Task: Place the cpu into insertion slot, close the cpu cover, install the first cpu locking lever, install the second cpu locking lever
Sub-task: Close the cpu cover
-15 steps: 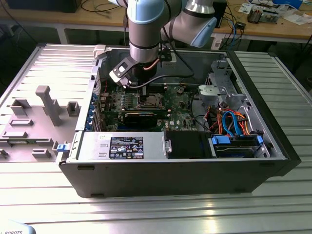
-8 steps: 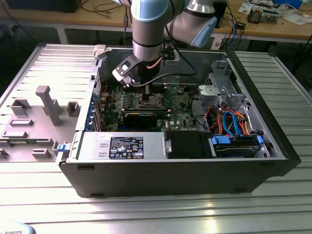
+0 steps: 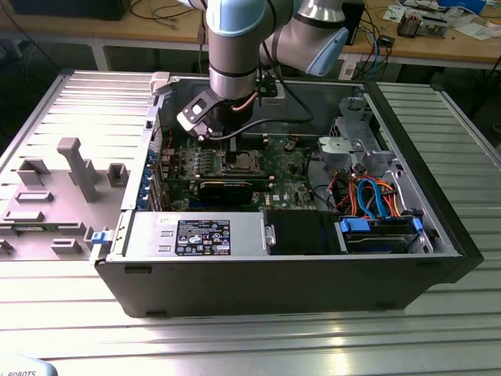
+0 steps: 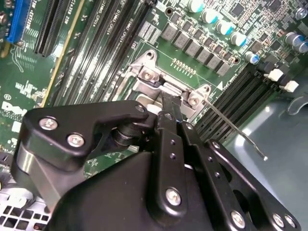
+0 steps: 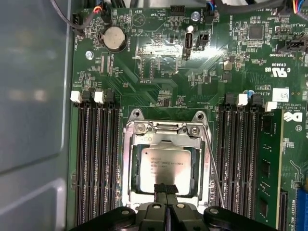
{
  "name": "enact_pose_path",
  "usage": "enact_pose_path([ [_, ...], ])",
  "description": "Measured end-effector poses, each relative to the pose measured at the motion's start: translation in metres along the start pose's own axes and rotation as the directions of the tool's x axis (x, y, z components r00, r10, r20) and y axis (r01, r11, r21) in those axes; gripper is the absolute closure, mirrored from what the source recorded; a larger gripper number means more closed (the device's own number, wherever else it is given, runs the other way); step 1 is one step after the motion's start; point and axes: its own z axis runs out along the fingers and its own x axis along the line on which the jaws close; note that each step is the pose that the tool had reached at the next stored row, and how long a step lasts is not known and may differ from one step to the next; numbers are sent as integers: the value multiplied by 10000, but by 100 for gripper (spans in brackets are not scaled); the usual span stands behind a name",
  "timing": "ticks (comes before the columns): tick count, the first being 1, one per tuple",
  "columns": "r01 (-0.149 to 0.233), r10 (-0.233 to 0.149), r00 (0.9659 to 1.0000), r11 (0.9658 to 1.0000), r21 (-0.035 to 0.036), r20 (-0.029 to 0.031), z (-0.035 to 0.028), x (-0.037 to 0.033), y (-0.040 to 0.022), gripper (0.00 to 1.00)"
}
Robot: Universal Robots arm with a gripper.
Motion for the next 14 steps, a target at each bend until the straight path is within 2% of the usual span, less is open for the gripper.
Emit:
enact_pose_path([
  [4, -2, 2, 10000, 10000, 21, 4, 15, 0, -2, 89],
  [6, -3, 3, 10000, 10000, 11, -9, 8, 3, -1, 89],
  [14, -1, 1, 10000, 10000, 20, 0, -28, 4, 11, 89],
])
